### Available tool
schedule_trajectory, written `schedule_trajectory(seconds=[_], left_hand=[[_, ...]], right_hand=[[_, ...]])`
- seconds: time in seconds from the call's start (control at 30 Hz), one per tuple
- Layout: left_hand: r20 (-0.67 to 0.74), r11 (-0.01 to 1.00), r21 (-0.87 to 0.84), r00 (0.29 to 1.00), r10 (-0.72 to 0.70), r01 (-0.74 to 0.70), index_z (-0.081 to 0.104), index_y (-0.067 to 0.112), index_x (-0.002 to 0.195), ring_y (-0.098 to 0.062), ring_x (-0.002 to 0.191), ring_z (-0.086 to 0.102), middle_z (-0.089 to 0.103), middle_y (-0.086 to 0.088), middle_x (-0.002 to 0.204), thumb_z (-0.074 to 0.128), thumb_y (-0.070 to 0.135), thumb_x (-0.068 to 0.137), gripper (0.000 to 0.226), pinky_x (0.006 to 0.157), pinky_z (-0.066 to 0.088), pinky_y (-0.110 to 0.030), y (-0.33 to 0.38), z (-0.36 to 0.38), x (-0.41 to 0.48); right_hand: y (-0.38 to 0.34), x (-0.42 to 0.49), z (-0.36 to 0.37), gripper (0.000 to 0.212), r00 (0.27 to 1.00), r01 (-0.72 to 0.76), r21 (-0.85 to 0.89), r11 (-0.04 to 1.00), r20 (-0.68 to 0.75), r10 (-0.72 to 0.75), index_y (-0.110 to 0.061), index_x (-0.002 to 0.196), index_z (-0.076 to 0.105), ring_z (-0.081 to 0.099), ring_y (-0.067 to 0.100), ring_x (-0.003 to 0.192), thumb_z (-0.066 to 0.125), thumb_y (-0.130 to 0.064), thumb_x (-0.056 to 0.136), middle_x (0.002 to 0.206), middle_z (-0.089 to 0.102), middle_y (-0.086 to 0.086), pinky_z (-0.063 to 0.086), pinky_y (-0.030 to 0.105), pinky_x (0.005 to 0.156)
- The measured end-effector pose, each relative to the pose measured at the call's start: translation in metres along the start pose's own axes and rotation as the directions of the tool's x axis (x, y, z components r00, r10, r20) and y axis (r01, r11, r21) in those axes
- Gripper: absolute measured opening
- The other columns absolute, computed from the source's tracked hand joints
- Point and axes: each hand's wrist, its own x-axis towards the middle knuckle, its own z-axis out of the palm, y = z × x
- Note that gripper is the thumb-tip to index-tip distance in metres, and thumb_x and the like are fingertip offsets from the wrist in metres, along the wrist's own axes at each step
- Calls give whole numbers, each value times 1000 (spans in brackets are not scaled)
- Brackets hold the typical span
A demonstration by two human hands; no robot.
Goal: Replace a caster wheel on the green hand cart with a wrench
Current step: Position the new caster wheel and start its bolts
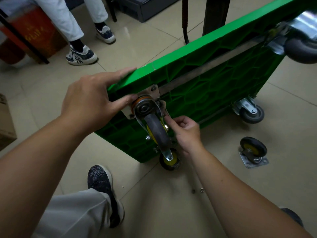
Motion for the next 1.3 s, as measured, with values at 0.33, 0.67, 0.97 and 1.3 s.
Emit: schedule_trajectory(seconds=[0.33,0.67,0.97,1.3], left_hand=[[-10,1000,2,1000,-16,16,44,60,143,-30,103,68,72,2,127,69,59,84,64,78,55,-45,4,-1,-2],[-14,1000,4,1000,-17,17,45,58,144,-32,100,68,73,-1,124,71,57,85,64,77,55,-45,6,-1,-2],[-27,1000,-4,1000,-14,14,48,55,143,-34,94,68,75,-5,114,72,56,85,62,74,53,-44,9,-2,-3],[-27,1000,6,1000,4,-4,47,54,144,-33,95,69,75,-3,118,72,56,86,63,75,54,-45,6,-2,-3]], right_hand=[[-155,2,-19,38,637,588,-805,-75,519,-570,-16,86,67,50,30,98,85,-45,67,93,60,7,39,38,84],[-133,-2,-46,38,735,548,-805,225,336,-589,-21,78,64,51,17,86,85,-50,65,85,58,0,44,30,73],[-29,-18,-13,27,999,36,243,969,-33,-29,-14,75,62,64,7,69,84,-26,66,68,67,-4,47,24,81],[15,-17,12,52,991,-134,213,968,23,132,-11,80,63,64,29,87,89,-46,52,89,69,19,52,45,85]])
